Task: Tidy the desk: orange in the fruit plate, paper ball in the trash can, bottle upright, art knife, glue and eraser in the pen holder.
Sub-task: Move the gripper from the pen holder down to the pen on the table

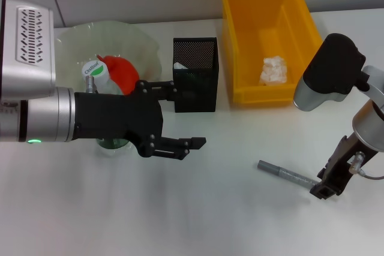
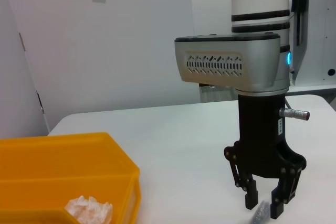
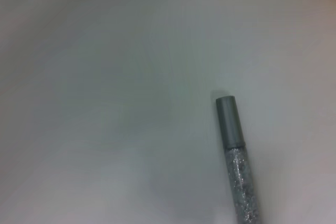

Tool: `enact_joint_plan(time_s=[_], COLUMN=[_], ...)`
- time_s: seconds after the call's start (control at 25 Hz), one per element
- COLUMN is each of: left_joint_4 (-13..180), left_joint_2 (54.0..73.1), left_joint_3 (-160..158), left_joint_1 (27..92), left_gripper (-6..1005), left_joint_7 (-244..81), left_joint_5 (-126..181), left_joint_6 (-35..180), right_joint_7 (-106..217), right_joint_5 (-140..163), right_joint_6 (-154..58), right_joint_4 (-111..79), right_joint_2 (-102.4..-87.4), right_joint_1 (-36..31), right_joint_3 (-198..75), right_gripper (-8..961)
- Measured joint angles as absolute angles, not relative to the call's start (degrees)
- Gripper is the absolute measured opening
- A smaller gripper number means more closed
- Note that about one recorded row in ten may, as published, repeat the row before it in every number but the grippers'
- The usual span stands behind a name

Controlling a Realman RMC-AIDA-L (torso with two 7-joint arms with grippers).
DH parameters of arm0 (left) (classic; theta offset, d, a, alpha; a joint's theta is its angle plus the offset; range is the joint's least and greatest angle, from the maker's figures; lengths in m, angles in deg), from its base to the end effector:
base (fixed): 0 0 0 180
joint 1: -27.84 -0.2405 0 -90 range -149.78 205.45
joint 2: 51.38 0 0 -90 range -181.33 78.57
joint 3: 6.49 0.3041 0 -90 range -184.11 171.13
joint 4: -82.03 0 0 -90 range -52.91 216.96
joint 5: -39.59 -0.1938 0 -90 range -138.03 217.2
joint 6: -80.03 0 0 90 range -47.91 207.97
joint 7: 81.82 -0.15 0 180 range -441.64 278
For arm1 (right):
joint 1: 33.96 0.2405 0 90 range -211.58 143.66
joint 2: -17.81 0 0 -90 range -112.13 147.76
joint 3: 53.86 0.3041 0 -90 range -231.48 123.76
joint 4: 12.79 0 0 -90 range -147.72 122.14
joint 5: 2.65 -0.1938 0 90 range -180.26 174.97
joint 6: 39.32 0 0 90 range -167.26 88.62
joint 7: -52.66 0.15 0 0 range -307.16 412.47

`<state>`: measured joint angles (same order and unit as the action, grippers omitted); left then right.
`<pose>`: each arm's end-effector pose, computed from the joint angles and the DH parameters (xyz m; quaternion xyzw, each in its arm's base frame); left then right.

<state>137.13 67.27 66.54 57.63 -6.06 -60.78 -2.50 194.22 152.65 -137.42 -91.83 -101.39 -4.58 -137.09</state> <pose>-0.2054 0.3427 -0.0563 -0.9801 0.0312 -0.1830 0.0697 0.2644 0.3212 -0.0275 -0.8996 0.3078 -0.2867 0.1172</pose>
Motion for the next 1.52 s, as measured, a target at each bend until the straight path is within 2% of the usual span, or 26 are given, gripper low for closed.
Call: enact_joint_plan(time_s=[1.52], left_joint_4=[136.60], left_joint_2=[67.26], left_joint_3=[67.34], left_joint_1=[57.98], left_gripper=[812], left_joint_7=[-6.06], left_joint_5=[-60.80], left_joint_6=[-1.79], right_joint_7=[194.15], right_joint_5=[152.30], right_joint_6=[-136.08], right_joint_4=[-88.92], right_joint_2=[-101.45], right_joint_1=[-4.34], right_joint_3=[-134.81], right_gripper=[335])
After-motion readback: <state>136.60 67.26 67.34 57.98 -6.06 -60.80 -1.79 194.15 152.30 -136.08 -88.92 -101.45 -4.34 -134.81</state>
